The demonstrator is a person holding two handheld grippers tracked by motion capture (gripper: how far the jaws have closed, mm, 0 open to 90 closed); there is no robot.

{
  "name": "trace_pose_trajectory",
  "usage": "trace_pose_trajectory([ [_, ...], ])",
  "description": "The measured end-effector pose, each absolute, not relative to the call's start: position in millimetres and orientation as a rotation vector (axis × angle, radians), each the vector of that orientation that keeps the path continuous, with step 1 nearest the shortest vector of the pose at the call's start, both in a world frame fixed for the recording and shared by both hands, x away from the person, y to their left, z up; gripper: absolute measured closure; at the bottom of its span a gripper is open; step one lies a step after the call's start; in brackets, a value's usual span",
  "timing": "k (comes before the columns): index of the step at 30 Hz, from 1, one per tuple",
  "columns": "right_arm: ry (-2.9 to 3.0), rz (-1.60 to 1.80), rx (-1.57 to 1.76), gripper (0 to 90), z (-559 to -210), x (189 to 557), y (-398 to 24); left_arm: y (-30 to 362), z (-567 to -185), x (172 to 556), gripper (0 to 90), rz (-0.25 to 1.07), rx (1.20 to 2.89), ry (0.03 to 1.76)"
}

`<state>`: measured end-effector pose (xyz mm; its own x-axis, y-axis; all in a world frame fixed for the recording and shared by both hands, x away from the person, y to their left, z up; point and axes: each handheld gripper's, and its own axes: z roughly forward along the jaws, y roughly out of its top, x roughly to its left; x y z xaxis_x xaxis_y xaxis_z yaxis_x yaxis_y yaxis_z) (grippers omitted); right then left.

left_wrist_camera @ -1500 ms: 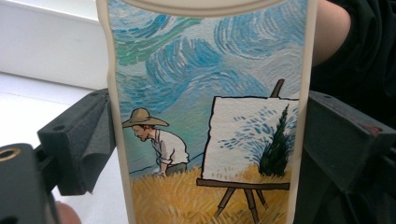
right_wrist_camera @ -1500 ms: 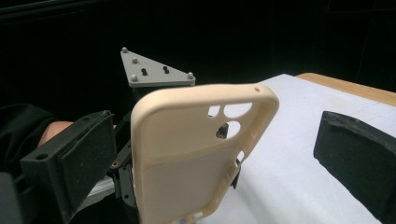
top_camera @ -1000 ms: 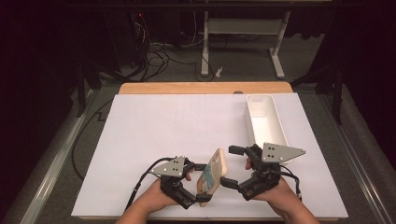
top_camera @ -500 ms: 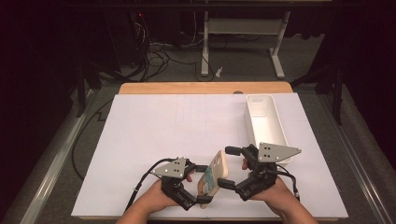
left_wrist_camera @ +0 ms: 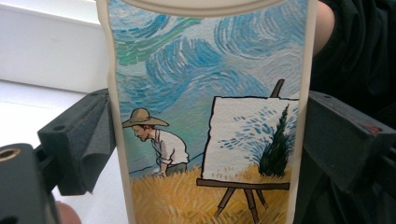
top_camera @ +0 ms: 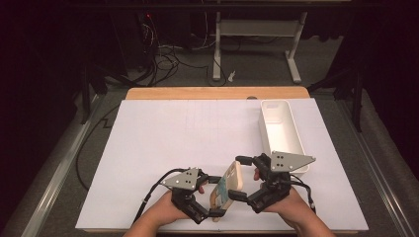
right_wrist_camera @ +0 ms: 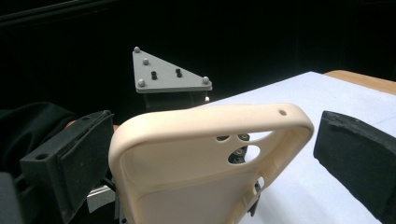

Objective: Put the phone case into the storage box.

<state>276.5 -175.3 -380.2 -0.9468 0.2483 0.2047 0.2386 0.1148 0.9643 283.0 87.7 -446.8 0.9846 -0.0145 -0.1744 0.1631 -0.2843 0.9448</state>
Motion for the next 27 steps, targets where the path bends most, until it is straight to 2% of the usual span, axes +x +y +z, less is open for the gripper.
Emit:
trace_pose_trajectory([
  [15,2.356,2.055,0.487,0.5,-381.0,276.2,-173.1,87.0,-446.9,282.6,10.4,-0.184,1.849,0.099],
  [27,2.346,2.087,0.494,7.0,-381.3,277.4,-175.2,87.0,-446.5,282.1,10.4,-0.179,1.848,0.097],
])
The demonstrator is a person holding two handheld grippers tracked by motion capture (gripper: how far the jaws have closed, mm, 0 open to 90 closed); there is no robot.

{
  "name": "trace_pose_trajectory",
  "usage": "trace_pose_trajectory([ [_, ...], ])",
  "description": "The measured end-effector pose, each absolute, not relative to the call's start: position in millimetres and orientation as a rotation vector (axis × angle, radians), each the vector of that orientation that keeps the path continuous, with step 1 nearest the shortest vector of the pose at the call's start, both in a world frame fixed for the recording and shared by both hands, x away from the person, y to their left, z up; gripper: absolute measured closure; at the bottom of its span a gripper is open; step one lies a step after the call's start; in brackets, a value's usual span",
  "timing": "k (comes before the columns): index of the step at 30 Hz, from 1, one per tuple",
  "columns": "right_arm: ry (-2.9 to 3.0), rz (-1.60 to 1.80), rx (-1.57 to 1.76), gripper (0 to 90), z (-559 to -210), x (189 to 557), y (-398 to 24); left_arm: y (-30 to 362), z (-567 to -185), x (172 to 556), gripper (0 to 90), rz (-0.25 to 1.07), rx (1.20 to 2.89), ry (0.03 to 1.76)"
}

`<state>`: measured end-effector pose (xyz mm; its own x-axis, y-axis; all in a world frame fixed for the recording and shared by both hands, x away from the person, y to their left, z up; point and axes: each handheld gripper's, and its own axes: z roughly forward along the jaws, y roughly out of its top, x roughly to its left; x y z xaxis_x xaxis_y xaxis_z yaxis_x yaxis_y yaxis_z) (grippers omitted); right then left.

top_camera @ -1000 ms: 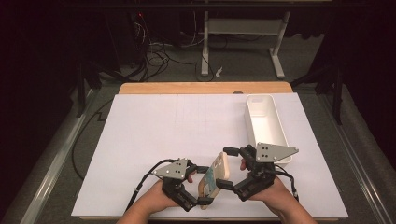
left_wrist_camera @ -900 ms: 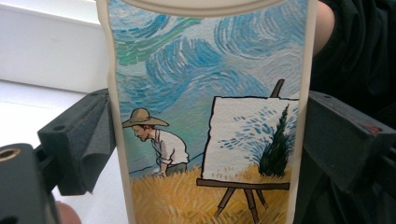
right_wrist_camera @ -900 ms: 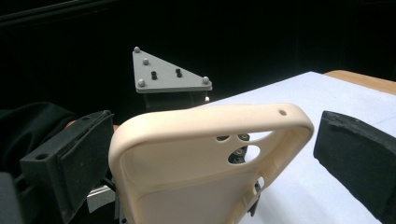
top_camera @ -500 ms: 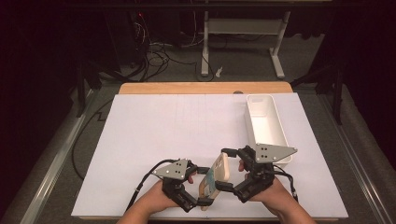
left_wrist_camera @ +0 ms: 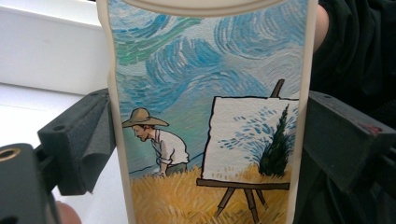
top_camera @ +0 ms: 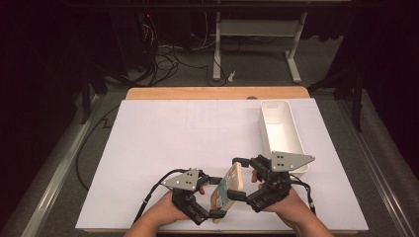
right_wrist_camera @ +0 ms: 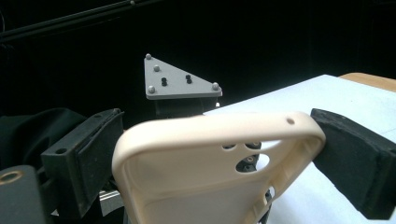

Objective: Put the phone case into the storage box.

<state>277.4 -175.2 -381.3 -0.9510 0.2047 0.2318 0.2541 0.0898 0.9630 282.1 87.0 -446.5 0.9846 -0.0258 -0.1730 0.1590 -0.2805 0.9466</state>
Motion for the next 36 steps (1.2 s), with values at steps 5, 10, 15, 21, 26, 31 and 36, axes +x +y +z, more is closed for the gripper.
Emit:
trace_pose_trajectory([
  [5,-2.28,-2.045,-0.487,9.0,-382.1,278.0,-176.3,86.8,-446.6,282.2,10.4,-0.175,1.849,0.095],
  [10,-2.27,-2.051,-0.49,10.4,-382.5,277.9,-176.8,86.9,-446.4,282.0,10.4,-0.173,1.85,0.095],
  [15,-2.267,-2.057,-0.492,11.2,-382.8,277.8,-176.8,86.8,-446.6,282.1,10.4,-0.17,1.849,0.096],
  [21,-2.274,-2.052,-0.5,12.0,-382.9,278.0,-176.2,86.1,-447.3,282.0,10.4,-0.168,1.854,0.104],
  [26,-2.273,-2.052,-0.509,12.5,-382.5,277.9,-176.4,85.8,-447.4,282.0,10.4,-0.164,1.853,0.108],
  [31,-2.273,-2.049,-0.515,12.7,-382.4,277.9,-175.9,85.3,-447.6,281.5,10.2,-0.162,1.852,0.112],
  [36,-2.277,-2.049,-0.52,12.8,-381.9,277.4,-175.3,84.8,-447.7,281.2,10.0,-0.157,1.852,0.114],
])
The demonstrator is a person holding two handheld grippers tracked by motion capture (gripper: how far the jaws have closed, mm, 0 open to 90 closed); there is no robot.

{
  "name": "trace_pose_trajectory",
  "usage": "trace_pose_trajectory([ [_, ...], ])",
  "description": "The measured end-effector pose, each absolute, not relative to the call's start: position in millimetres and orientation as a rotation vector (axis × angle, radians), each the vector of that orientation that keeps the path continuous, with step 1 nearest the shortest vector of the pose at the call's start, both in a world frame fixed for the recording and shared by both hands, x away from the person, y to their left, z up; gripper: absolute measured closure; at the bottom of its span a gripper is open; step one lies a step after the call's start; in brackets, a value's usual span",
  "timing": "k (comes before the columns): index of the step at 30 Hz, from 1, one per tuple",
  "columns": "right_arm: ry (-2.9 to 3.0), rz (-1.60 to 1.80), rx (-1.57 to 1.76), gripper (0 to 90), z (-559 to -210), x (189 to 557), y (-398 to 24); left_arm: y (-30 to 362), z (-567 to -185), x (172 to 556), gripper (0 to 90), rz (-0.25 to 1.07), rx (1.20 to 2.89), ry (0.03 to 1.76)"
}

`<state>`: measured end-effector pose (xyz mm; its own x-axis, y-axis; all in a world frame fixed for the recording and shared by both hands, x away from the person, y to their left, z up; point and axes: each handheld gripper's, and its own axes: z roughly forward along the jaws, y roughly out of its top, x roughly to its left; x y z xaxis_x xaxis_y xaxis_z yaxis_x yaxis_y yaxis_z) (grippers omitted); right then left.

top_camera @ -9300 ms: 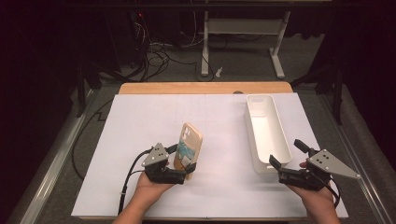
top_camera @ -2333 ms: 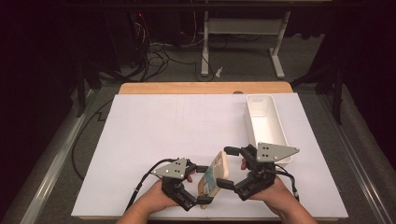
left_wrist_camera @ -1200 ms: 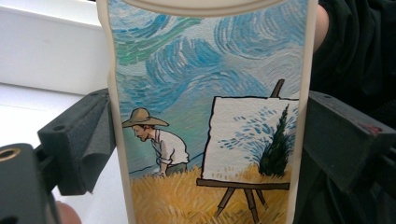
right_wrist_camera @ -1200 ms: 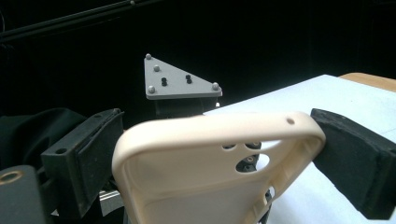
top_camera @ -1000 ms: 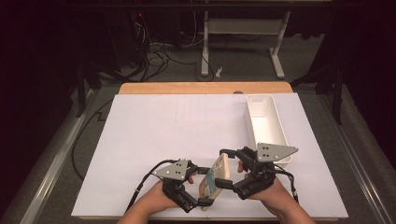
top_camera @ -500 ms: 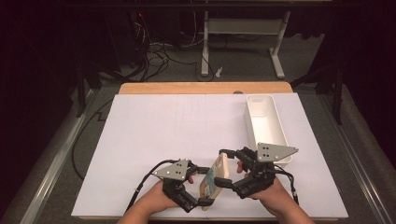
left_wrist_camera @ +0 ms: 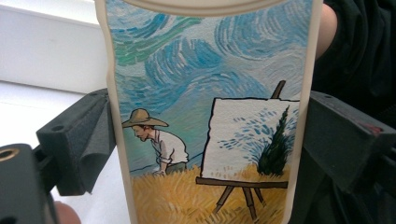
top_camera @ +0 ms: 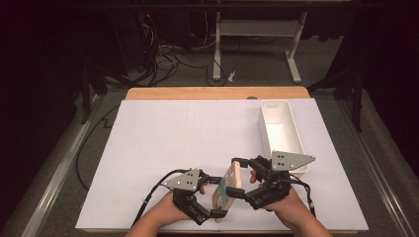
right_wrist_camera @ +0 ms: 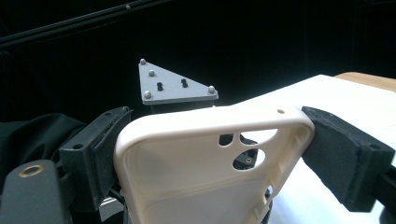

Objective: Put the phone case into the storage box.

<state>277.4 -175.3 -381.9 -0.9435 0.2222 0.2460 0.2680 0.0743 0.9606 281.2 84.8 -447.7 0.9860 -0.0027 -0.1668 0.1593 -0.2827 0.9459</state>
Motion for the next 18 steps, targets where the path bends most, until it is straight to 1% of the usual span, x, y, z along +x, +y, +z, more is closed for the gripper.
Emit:
trace_pose_trajectory([
  [15,-2.28,-2.043,-0.533,13.1,-381.1,277.3,-174.8,83.6,-448.1,279.8,9.6,-0.15,1.846,0.13],
  [18,-2.283,-2.052,-0.531,13.1,-380.3,277.0,-174.7,83.4,-448.0,280.3,8.1,-0.151,1.844,0.152],
])
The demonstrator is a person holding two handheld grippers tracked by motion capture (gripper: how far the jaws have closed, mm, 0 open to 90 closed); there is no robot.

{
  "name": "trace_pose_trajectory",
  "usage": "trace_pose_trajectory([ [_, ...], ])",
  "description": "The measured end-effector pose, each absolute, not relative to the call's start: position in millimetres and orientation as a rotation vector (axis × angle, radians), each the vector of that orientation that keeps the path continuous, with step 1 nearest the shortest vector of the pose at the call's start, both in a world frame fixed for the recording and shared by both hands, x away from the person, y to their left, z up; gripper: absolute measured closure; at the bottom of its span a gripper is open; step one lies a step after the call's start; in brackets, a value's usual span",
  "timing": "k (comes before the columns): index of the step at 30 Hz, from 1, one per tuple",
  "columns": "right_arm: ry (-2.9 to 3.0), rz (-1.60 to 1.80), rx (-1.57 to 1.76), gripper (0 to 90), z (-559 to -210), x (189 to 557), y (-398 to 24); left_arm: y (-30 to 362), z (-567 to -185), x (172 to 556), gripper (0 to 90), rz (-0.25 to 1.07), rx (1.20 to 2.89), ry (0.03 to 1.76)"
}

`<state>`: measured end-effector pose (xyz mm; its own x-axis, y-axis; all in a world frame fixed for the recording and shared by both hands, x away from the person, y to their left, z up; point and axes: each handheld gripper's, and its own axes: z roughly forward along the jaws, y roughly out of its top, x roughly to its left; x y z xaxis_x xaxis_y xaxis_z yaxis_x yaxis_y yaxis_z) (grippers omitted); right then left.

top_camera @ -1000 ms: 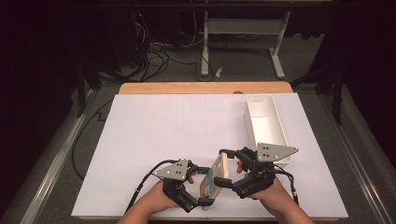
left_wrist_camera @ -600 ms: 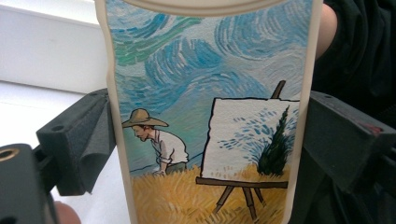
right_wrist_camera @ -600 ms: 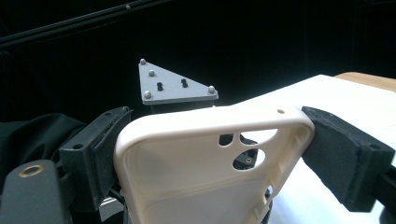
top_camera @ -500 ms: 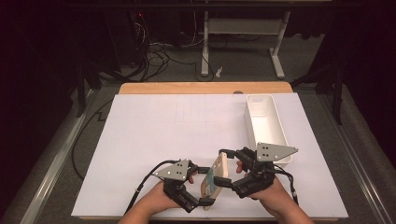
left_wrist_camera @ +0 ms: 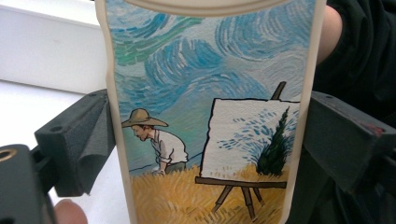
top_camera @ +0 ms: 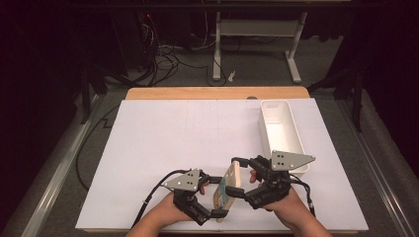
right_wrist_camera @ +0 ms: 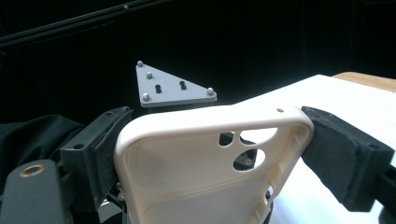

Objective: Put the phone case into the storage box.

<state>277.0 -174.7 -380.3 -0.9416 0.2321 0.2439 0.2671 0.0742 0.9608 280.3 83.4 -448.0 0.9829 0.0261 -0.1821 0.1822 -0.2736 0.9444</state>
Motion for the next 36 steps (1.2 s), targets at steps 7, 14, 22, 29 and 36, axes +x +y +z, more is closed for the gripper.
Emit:
trace_pose_trajectory([
  [7,-2.285,-2.064,-0.544,13.2,-378.4,277.2,-177.4,84.3,-446.3,280.8,0.2,-0.14,1.837,0.181],
  [14,-2.302,-2.063,-0.556,13.2,-379.1,277.3,-177.8,84.7,-446.3,281.2,0.1,-0.124,1.843,0.194],
  [22,-2.327,-2.076,-0.594,13.2,-378.8,278.8,-183.4,93.5,-442.6,282.1,0.1,-0.068,1.829,0.233],
  [29,-2.357,-2.091,-0.611,13.1,-378.6,279.2,-188.9,106.9,-443.4,286.4,0.1,-0.002,1.838,0.309],
  [36,-2.399,-2.093,-0.639,13.2,-378.8,280.4,-193.3,121.2,-445.1,288.1,0.1,0.074,1.853,0.377],
])
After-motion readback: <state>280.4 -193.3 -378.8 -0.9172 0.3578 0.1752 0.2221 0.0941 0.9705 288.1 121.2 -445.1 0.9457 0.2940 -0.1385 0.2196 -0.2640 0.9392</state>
